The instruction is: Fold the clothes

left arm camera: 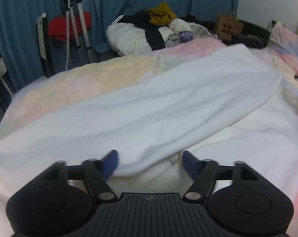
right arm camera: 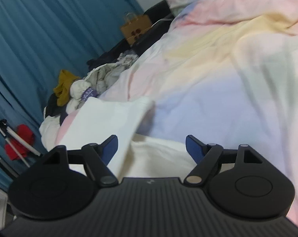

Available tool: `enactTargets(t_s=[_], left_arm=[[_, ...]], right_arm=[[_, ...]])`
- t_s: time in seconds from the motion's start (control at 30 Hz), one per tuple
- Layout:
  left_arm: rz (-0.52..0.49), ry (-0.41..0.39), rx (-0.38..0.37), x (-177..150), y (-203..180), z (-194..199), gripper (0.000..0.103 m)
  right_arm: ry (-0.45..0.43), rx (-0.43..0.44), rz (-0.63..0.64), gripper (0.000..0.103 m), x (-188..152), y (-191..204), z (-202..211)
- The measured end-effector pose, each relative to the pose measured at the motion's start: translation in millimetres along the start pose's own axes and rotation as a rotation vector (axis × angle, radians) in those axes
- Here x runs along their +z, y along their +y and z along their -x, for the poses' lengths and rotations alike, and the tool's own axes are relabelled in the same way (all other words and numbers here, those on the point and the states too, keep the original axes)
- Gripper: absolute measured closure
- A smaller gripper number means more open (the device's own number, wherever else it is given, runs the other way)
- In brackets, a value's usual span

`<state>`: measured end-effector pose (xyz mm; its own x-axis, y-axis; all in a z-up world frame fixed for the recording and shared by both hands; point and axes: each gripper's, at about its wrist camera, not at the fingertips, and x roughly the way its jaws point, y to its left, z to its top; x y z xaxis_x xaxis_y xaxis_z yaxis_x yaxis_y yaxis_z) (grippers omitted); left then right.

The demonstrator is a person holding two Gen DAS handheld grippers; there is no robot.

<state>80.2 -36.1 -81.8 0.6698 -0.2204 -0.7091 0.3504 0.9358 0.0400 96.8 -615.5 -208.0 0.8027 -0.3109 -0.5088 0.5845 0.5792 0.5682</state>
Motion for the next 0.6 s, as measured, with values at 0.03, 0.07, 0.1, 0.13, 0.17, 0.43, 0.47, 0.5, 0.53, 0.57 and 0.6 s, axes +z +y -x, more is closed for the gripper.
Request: enactTargets(t_s=[0.03,0.07,0.1,0.13,0.17,0.43,0.47,0.5,0.53,0.57,0.6], left_arm=[[0.006,-0.008,-0.001,-1,0,9,0.02],[0.01,-0.014,-0.002,-3,-1,17,0.019],[0.015,-0.019,-0.004,-5,-2,25,0.018],[0.019,-0.024,-0.005,-7,-3,33,0.018],[0.024,-0.029,-0.007,-10,-4,41,0.018],[0.079,-0.095,-0.016,-22,-8,93,0.015],[0.09,-0.109,-0.009,-22,-7,97,0.014],[0.1,-0.123,-0.002,-21,-6,102,0.012],[0.114,-0.128,-0.002,-20,-5,103,0.012],[0.13,-0.129,-0.005,-20,-3,103,0.012],[0.134,-0.122,-0.003,-20,-3,100,0.012]], right_arm=[[-0.007,-0.013,-0.004,0.025,-3,-3,10],[-0.001,-0.042,-0.008,0.026,-5,-9,17],[0.006,-0.078,-0.016,0.025,-6,-16,23],[0.019,-0.092,-0.03,0.025,-5,-25,26],[0.031,-0.106,-0.044,0.025,-4,-34,28],[0.142,-0.014,-0.159,0.026,-13,-98,8],[0.136,-0.002,-0.122,0.025,-14,-95,5],[0.129,0.014,-0.077,0.026,-14,-90,3],[0.128,0.023,-0.034,0.031,-16,-85,0],[0.127,0.031,0.009,0.036,-17,-80,-3],[0.125,0.007,0.052,0.038,-20,-74,-5]])
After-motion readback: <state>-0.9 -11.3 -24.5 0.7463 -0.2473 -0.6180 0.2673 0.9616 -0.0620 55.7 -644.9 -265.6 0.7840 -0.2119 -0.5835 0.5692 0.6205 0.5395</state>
